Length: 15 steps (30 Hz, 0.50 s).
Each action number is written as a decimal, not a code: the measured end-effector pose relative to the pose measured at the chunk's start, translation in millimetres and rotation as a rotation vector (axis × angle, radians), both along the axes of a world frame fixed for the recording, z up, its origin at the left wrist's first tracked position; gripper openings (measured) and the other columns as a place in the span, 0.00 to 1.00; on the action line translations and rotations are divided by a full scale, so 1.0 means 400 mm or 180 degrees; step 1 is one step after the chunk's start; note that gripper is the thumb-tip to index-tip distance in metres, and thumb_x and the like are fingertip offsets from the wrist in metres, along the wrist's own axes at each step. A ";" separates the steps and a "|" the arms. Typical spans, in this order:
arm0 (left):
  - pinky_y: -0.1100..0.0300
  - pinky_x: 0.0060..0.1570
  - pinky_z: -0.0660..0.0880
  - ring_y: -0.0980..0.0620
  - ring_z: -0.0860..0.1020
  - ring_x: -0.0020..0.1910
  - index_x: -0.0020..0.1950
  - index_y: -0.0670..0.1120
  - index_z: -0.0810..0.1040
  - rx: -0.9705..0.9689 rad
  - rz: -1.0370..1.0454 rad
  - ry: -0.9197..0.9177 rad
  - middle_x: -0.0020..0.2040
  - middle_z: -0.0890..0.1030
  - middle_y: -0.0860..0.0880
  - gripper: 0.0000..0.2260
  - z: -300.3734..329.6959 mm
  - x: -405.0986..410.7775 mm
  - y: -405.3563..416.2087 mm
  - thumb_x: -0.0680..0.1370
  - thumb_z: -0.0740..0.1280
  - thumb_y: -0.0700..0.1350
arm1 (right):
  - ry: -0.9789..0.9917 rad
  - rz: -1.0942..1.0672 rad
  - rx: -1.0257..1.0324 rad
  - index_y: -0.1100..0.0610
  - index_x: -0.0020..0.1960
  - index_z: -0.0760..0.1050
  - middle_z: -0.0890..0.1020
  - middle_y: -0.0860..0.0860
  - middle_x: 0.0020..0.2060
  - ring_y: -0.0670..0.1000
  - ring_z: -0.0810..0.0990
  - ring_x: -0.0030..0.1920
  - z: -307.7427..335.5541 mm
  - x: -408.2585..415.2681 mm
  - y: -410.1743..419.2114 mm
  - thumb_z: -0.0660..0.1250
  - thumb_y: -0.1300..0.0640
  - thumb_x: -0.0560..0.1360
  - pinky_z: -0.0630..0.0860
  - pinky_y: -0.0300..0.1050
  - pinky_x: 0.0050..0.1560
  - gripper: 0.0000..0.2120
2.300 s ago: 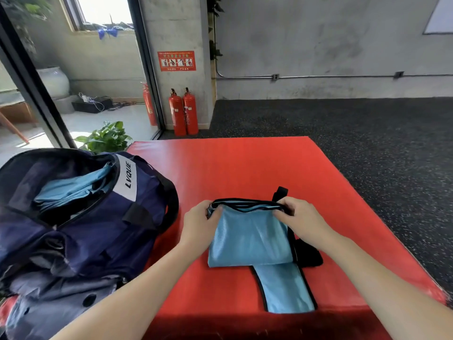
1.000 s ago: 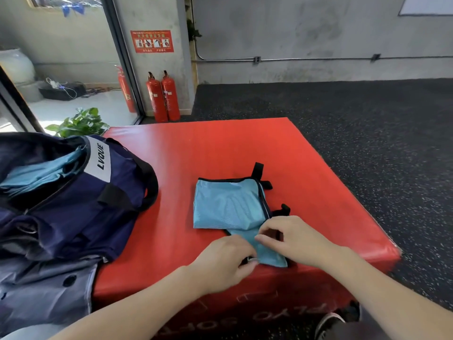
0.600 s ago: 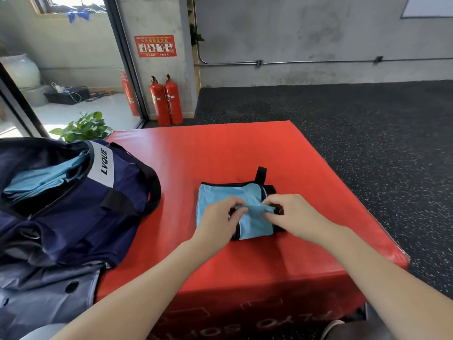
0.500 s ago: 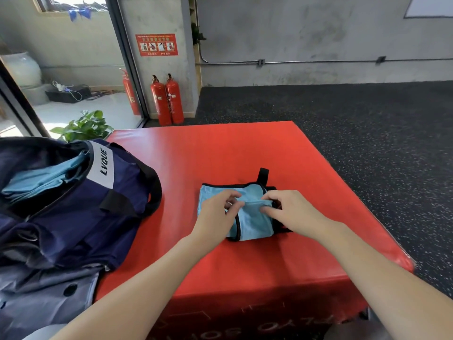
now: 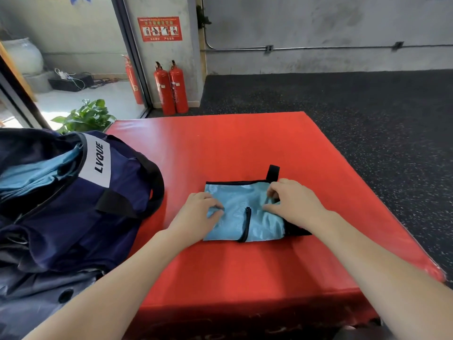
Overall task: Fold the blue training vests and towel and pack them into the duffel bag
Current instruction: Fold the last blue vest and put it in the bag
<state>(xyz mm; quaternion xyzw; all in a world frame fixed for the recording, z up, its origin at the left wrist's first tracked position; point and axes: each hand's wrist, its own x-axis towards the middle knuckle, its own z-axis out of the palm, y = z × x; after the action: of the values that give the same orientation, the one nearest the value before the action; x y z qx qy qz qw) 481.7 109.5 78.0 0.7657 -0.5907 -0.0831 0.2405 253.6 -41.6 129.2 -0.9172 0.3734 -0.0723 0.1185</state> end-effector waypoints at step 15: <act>0.55 0.40 0.70 0.53 0.70 0.37 0.36 0.47 0.74 0.0277 -0.0045 -0.0399 0.36 0.70 0.53 0.17 0.047 -0.105 0.076 0.81 0.63 0.54 | 0.0447 -0.0038 -0.0351 0.51 0.50 0.75 0.79 0.48 0.49 0.54 0.79 0.53 -0.030 -0.003 0.159 0.54 0.37 0.81 0.70 0.48 0.47 0.19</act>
<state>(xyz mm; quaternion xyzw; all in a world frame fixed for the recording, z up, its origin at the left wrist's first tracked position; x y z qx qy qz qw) 439.7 139.9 97.0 0.7750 -0.6058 -0.0624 0.1690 252.4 21.8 117.3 -0.9230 0.3816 -0.0290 0.0409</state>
